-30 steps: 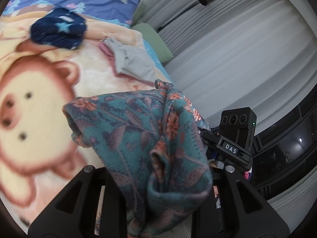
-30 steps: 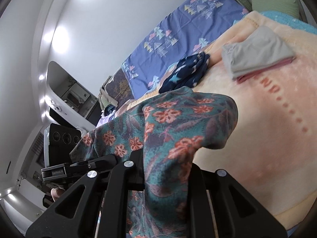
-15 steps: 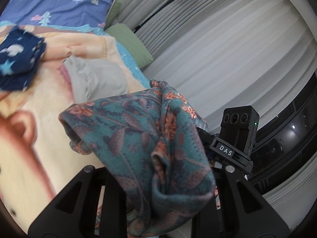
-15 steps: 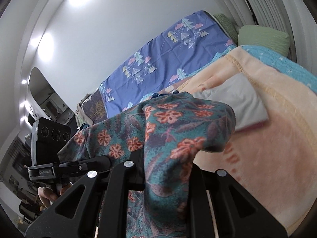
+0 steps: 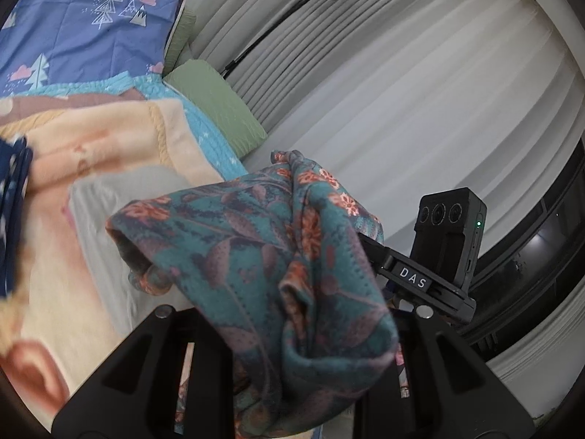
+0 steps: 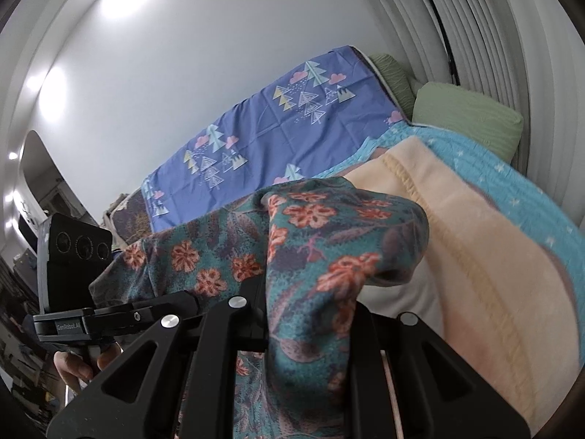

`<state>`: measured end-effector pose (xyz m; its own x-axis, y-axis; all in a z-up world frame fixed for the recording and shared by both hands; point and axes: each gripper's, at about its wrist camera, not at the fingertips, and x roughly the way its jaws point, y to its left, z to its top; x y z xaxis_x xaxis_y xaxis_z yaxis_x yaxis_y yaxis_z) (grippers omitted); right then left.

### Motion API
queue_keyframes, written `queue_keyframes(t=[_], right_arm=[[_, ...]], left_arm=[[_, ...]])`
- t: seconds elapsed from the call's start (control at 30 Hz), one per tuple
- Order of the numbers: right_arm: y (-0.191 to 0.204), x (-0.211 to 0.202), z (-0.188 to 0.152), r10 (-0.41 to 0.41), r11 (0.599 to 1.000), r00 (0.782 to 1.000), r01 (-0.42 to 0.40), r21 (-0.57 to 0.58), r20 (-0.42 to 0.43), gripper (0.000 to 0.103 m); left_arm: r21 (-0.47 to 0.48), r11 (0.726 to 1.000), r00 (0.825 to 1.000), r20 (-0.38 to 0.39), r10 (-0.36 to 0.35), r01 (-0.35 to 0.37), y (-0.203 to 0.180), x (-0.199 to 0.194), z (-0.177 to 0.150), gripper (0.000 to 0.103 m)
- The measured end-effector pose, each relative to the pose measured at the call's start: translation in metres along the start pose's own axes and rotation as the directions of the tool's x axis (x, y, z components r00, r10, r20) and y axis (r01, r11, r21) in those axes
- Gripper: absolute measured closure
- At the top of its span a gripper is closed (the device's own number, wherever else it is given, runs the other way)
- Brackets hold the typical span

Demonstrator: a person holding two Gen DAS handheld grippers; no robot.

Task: Fold small clothes
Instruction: 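Lift the folded shirt with both grippers and carry it toward the grey clothes stack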

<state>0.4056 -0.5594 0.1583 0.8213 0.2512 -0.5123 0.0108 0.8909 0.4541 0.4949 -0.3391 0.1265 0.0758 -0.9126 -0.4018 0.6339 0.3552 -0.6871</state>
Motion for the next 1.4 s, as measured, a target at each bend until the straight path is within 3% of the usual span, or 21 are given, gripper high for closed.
queue_keyframes(t=[0.13, 0.23, 0.3, 0.37, 0.43, 0.5, 0.53, 0.6, 0.7, 0.77, 0.83, 0.93, 1.0, 1.03, 1.07, 1.1, 1.13, 1.23, 1.33, 1.37, 1.4], right_arm=[[-0.018, 0.034, 0.039, -0.019, 0.999, 0.999, 0.018, -0.033, -0.035, 0.089], [-0.047, 0.082, 0.052, -0.033, 0.999, 0.995, 0.032, -0.008, -0.091, 0.088], [-0.085, 0.135, 0.045, -0.063, 0.995, 0.983, 0.075, 0.066, -0.175, 0.085], [-0.125, 0.189, 0.02, -0.164, 0.968, 0.944, 0.209, 0.138, -0.286, 0.053], [-0.155, 0.227, -0.005, -0.231, 0.941, 0.91, 0.299, 0.158, -0.344, 0.047], [-0.175, 0.24, -0.026, -0.249, 0.924, 0.92, 0.319, 0.209, -0.303, 0.025], [-0.183, 0.237, -0.035, -0.225, 0.921, 0.942, 0.289, 0.262, -0.248, 0.02], [-0.186, 0.228, -0.044, -0.209, 0.919, 0.963, 0.253, 0.303, -0.172, 0.02], [-0.189, 0.204, -0.052, -0.199, 0.91, 0.977, 0.215, 0.354, -0.083, 0.017], [-0.192, 0.19, -0.054, -0.214, 0.903, 0.976, 0.216, 0.372, -0.045, 0.013], [-0.194, 0.172, -0.058, -0.237, 0.891, 0.972, 0.219, 0.398, -0.004, 0.013], [-0.189, 0.147, -0.051, -0.238, 0.9, 0.965, 0.177, 0.399, 0.108, 0.014], [-0.168, 0.124, -0.045, -0.189, 0.938, 0.958, 0.111, 0.327, 0.217, 0.033], [-0.161, 0.121, -0.04, -0.174, 0.95, 0.955, 0.099, 0.296, 0.238, 0.059], [-0.147, 0.116, -0.037, -0.145, 0.966, 0.954, 0.079, 0.247, 0.263, 0.078], [-0.135, 0.114, -0.037, -0.125, 0.976, 0.954, 0.069, 0.207, 0.271, 0.083], [-0.125, 0.115, -0.036, -0.108, 0.983, 0.955, 0.061, 0.173, 0.277, 0.089], [-0.11, 0.137, -0.039, -0.11, 0.99, 0.966, 0.084, 0.117, 0.235, 0.089], [-0.116, 0.166, -0.045, -0.156, 0.984, 0.978, 0.142, 0.112, 0.137, 0.089], [-0.119, 0.184, -0.05, -0.207, 0.976, 0.975, 0.199, 0.09, 0.079, 0.087], [-0.125, 0.205, -0.058, -0.256, 0.965, 0.967, 0.255, 0.063, 0.014, 0.085]], left_arm=[[-0.052, 0.998, 0.999, 0.022, -0.033, 0.034, 0.028, 0.018, 0.035, 0.08], [-0.161, 0.985, 0.998, 0.016, -0.057, 0.059, 0.077, 0.048, 0.053, 0.08], [-0.221, 0.975, 1.0, -0.002, -0.006, 0.005, 0.123, 0.079, 0.052, 0.079], [-0.293, 0.951, 0.995, -0.035, 0.095, -0.101, 0.177, 0.113, 0.04, 0.079], [-0.371, 0.917, 0.989, -0.028, 0.146, -0.146, 0.219, 0.129, 0.023, 0.077], [-0.414, 0.902, 0.989, 0.032, 0.147, -0.121, 0.247, 0.132, 0.004, 0.072], [-0.417, 0.904, 0.988, 0.064, 0.137, -0.099, 0.253, 0.133, -0.002, 0.072], [-0.404, 0.905, 0.986, 0.047, 0.162, -0.129, 0.252, 0.134, 0.003, 0.071], [-0.343, 0.915, 0.965, 0.07, 0.252, -0.214, 0.24, 0.128, 0.006, 0.055], [-0.377, 0.907, 0.971, 0.066, 0.228, -0.188, 0.241, 0.125, 0.007, 0.055], [-0.39, 0.898, 0.96, 0.1, 0.263, -0.206, 0.238, 0.104, 0.008, 0.052], [-0.371, 0.883, 0.891, 0.235, 0.389, -0.288, 0.215, 0.058, 0.011, 0.049], [-0.338, 0.907, 0.867, 0.337, 0.366, -0.251, 0.194, 0.029, 0.013, 0.053], [-0.308, 0.921, 0.863, 0.37, 0.345, -0.237, 0.182, 0.021, 0.013, 0.066], [-0.274, 0.934, 0.861, 0.39, 0.325, -0.229, 0.169, 0.016, 0.013, 0.073], [-0.232, 0.946, 0.865, 0.398, 0.304, -0.225, 0.156, 0.016, 0.014, 0.083], [-0.187, 0.956, 0.876, 0.389, 0.285, -0.227, 0.144, 0.023, 0.015, 0.089], [-0.087, 0.968, 0.906, 0.34, 0.251, -0.236, 0.122, 0.059, 0.018, 0.089], [-0.009, 0.944, 0.915, 0.243, 0.321, -0.329, 0.113, 0.099, 0.009, 0.089], [0.002, 0.925, 0.907, 0.196, 0.372, -0.38, 0.118, 0.114, 0.005, 0.089], [0.012, 0.873, 0.865, 0.142, 0.481, -0.487, 0.128, 0.136, 0.0, 0.089]])
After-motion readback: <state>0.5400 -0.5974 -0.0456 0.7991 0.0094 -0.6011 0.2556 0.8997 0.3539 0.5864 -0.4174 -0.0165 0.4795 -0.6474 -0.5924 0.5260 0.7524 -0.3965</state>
